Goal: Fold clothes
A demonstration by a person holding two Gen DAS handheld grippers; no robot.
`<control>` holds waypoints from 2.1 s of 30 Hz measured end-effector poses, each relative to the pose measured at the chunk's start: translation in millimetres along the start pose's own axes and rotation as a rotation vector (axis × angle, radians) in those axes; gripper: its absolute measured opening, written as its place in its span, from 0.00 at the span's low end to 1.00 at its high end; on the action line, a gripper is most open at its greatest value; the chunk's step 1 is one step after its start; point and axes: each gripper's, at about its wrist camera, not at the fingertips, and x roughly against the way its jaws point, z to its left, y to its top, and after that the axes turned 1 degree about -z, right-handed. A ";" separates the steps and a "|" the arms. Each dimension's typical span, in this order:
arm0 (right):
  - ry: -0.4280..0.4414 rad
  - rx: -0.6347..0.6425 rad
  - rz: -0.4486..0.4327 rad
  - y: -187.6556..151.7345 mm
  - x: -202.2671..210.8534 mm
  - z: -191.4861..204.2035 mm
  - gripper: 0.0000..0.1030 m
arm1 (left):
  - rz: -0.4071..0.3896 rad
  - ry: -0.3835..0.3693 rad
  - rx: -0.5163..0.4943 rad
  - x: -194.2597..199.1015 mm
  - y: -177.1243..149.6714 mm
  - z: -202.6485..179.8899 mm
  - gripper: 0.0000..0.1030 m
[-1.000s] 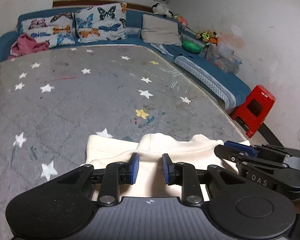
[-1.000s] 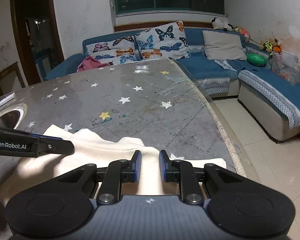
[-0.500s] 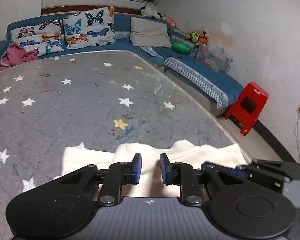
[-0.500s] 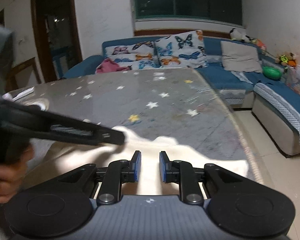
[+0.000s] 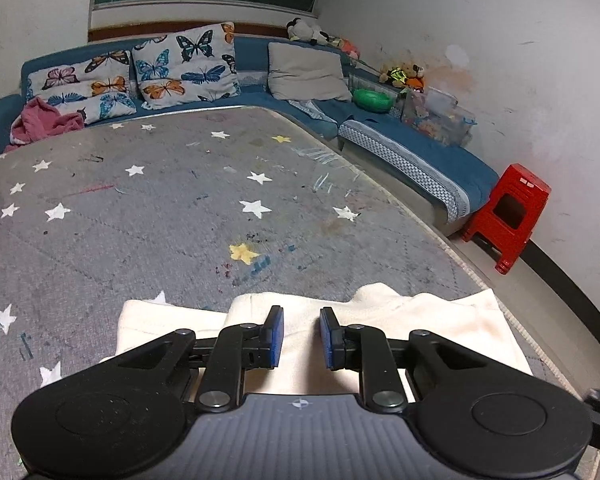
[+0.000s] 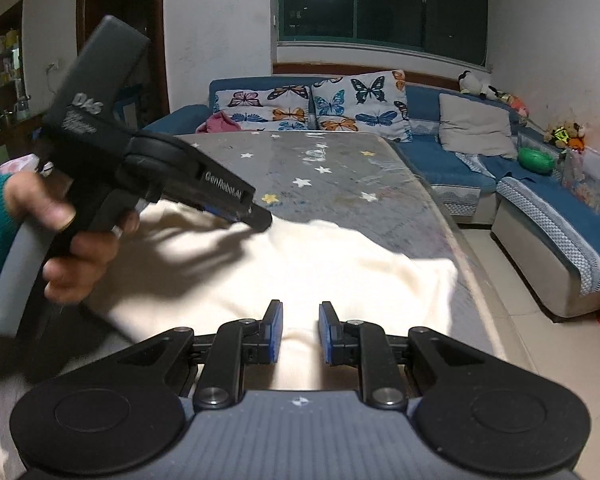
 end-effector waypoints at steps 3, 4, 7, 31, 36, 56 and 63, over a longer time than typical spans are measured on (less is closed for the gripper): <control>-0.007 0.002 0.002 -9.5 16.5 -3.3 0.18 | -0.001 0.006 -0.004 0.0 -0.1 -1.3 0.21; -0.007 0.007 0.000 -12.5 22.1 -4.0 0.18 | 0.000 0.007 -0.004 0.0 0.1 -1.4 0.21; -0.022 0.029 0.015 -20.5 31.8 -5.6 0.18 | 0.002 0.011 -0.003 0.0 0.6 -2.0 0.21; 0.109 0.158 0.048 -18.2 15.9 36.1 0.18 | 0.001 0.016 -0.001 3.4 0.9 -1.9 0.22; 0.102 0.174 0.007 -9.1 22.3 36.9 0.18 | -0.020 -0.002 0.011 27.7 -4.4 3.5 0.22; 0.110 0.120 0.021 -9.6 7.4 44.2 0.26 | 0.005 0.059 0.022 91.3 -64.2 18.8 0.25; 0.086 0.086 0.013 -13.1 18.1 42.5 0.34 | -0.004 0.087 -0.003 102.5 -73.7 9.2 0.41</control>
